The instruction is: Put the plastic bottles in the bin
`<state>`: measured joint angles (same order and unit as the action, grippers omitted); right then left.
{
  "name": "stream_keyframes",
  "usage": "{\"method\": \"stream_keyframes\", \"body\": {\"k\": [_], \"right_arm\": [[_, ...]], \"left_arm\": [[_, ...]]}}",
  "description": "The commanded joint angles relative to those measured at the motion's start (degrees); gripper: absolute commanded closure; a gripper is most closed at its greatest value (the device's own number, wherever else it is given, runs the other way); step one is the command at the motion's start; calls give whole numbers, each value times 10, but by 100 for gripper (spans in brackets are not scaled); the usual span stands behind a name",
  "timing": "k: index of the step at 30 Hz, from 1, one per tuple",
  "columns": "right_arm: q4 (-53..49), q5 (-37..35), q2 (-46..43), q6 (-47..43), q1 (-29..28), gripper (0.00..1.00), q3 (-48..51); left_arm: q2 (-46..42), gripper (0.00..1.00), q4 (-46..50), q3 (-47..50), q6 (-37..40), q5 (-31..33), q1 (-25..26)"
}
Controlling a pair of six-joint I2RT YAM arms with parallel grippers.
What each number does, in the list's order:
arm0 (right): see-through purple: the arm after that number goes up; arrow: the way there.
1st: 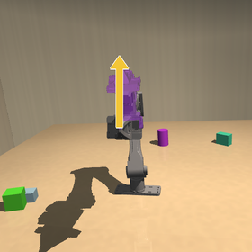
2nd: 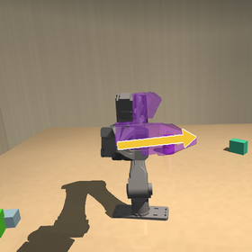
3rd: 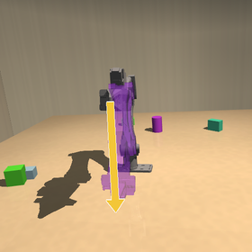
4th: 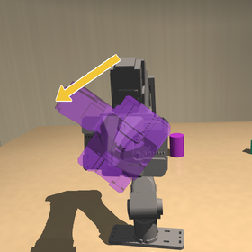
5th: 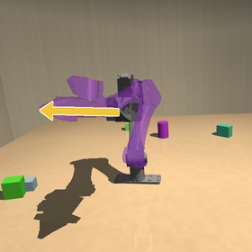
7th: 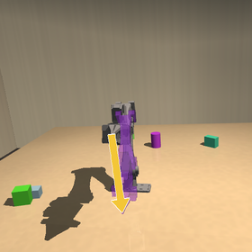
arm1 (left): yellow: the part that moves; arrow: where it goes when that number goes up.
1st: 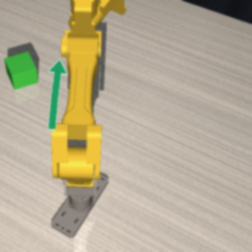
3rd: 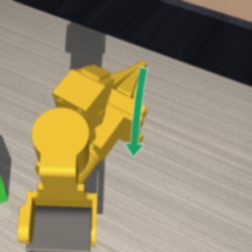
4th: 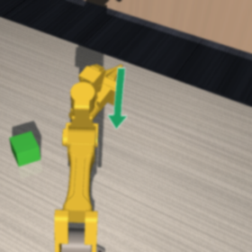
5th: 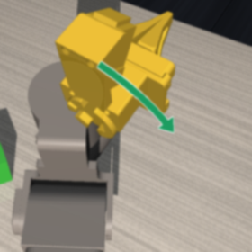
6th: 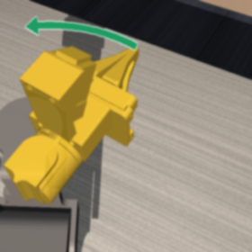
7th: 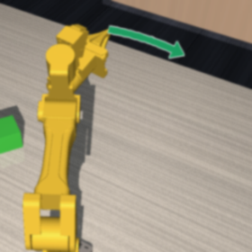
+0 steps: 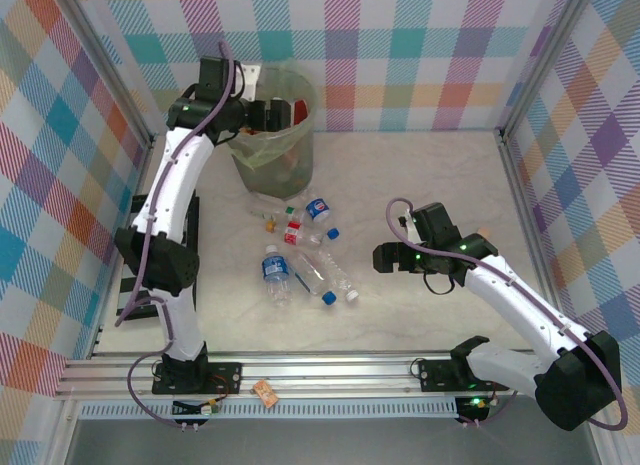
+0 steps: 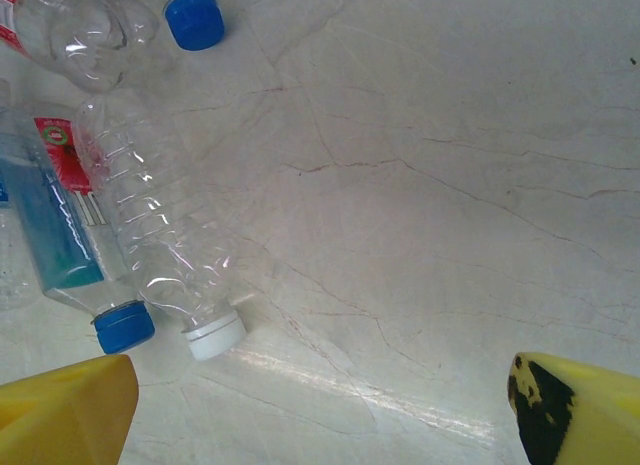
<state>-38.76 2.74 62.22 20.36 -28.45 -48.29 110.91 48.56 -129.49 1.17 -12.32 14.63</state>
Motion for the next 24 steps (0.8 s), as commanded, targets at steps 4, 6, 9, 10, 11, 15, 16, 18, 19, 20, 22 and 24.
{"method": "stream_keyframes", "body": {"k": [4,6,9,10,11,15,16,18,19,20,22,24], "right_arm": [[10,18,12,2,3,5,0],[10,18,15,1,3,5,0],[19,20,18,0,3,5,3],[21,19,21,0,3,5,5],[24,18,24,-1,3,5,5],[26,17,49,-10,3,5,-6],[24,16,57,-13,3,5,-11],[25,16,69,-20,3,5,-19],[28,17,76,-23,3,5,-22],[31,17,82,-26,3,5,-23],[42,20,99,-28,3,5,-27],[55,25,113,-22,3,5,-29]], "left_arm": [[-84,5,12,17,-4,51,17],[-111,5,17,33,-13,63,20],[-172,5,9,107,-44,80,25],[-202,5,-5,152,-60,85,27],[-240,6,-31,213,-79,91,32],[-375,7,-107,429,-153,112,49],[-395,7,-100,460,-159,125,56],[-422,7,-72,498,-169,156,71],[-434,7,-61,523,-181,163,79],[-446,7,-58,545,-195,163,86],[-470,6,-71,611,-241,160,106],[-483,6,-92,674,-277,147,125]]}}
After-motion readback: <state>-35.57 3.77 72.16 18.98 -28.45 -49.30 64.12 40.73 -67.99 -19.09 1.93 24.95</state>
